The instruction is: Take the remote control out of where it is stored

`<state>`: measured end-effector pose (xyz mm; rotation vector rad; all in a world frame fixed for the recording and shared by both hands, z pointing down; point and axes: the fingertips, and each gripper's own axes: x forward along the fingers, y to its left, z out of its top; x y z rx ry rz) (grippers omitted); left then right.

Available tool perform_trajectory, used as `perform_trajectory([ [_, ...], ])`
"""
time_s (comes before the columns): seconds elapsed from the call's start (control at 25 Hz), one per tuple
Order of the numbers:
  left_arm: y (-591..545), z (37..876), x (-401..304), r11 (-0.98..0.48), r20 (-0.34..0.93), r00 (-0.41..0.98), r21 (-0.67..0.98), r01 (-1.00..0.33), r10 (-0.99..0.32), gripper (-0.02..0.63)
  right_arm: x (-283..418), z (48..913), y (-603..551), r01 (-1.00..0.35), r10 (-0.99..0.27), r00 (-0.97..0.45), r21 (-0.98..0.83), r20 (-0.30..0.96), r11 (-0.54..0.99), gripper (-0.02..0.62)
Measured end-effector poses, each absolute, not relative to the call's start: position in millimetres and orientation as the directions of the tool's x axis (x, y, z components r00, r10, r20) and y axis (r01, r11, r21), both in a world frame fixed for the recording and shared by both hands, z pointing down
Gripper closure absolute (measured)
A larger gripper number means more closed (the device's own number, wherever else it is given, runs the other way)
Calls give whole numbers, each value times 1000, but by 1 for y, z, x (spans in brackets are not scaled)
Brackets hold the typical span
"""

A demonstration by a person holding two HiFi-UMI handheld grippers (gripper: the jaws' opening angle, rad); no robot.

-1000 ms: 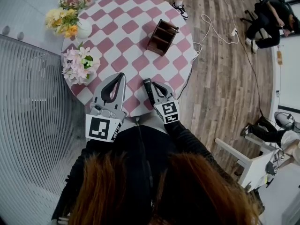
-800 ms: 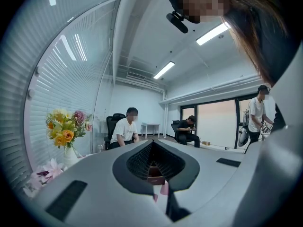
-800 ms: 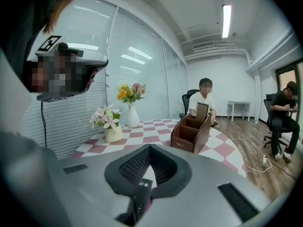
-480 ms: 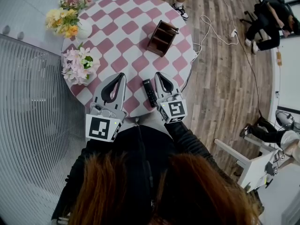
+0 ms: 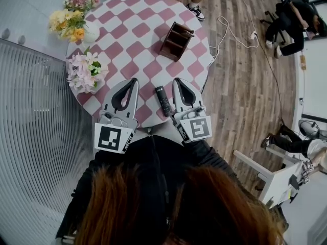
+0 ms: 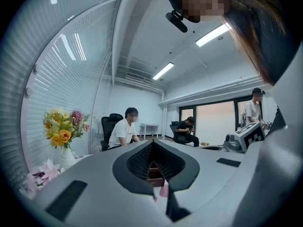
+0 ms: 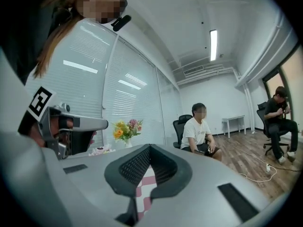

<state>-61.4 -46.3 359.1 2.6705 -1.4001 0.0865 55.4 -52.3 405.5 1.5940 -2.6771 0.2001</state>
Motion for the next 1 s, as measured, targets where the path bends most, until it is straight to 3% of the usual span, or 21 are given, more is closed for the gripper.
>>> perform_trajectory([
  [1.0, -51, 355, -45, -593, 81, 595, 59, -803, -799, 597, 66, 367, -51, -882, -884, -466, -95, 36, 461, 580],
])
